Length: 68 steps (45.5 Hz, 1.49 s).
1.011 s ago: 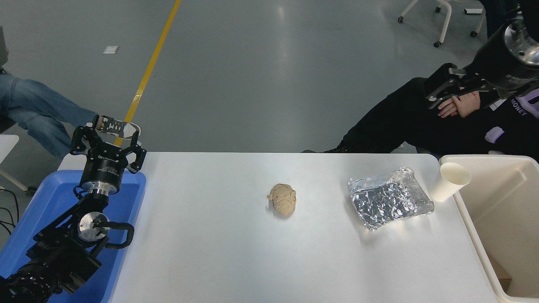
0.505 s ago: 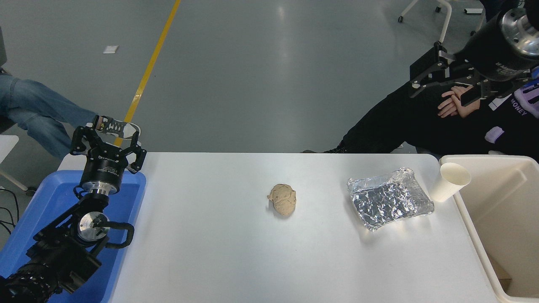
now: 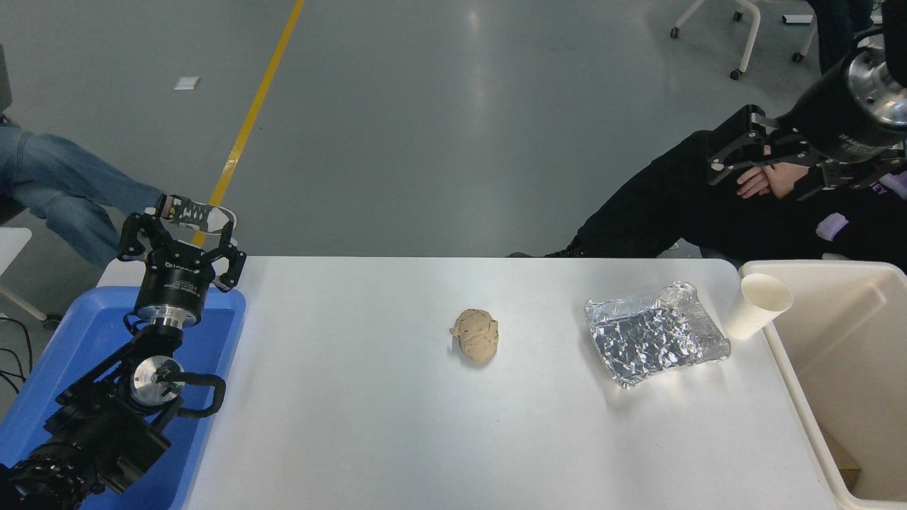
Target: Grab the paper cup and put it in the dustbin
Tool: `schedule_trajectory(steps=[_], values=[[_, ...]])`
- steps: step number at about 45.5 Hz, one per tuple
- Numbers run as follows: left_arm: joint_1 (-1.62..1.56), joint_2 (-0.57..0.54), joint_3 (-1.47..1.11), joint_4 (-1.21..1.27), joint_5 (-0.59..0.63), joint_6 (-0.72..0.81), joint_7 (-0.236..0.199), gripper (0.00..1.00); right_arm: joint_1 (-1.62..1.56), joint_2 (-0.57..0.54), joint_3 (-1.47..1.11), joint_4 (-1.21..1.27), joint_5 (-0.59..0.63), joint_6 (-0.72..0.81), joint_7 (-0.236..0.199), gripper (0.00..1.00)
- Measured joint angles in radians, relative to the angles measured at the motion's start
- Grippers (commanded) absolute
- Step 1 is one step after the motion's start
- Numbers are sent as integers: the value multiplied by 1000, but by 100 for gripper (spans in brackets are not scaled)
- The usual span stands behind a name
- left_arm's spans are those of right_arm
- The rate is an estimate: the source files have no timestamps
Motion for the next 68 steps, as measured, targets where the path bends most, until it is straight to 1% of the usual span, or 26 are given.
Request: schedule_trajectory(steps=[9, 16, 33, 48, 68], values=[[0, 0, 0, 0, 0, 0, 0, 99, -169, -18, 1, -68, -17, -129, 0, 100], [0, 0, 0, 0, 0, 0, 0, 99, -339, -25, 45, -174, -21, -188, 0, 100], [0, 0, 0, 0, -1, 0, 1, 99, -654, -31, 189, -406, -3, -238, -6, 100], [0, 0, 0, 0, 0, 0, 1, 99, -877, -28, 298, -631, 70, -248, -12, 100], [0, 0, 0, 0, 0, 0, 0, 99, -1042, -19, 418, -754, 100, -287, -16, 100]])
